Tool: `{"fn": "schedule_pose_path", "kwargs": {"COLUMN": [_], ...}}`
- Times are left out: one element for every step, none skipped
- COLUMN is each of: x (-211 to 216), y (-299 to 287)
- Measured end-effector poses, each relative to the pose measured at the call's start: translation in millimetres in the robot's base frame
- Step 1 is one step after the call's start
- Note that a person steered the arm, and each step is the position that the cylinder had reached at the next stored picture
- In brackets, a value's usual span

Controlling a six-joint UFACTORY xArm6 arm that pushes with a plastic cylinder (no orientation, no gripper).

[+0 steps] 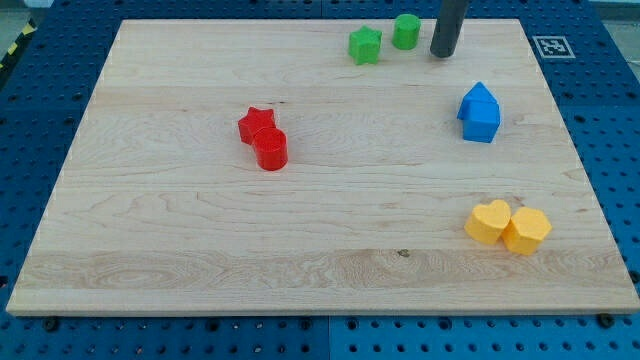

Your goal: Push the green circle into green star

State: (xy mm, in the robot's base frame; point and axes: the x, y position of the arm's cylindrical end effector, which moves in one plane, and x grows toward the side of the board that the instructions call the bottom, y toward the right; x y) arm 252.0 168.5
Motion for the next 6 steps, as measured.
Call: {"fn": "schedule_pose_path", "kwargs": {"x": [-39, -53, -53, -49, -43, -40], "y": [-5, -7, -9, -27, -50, -56]}}
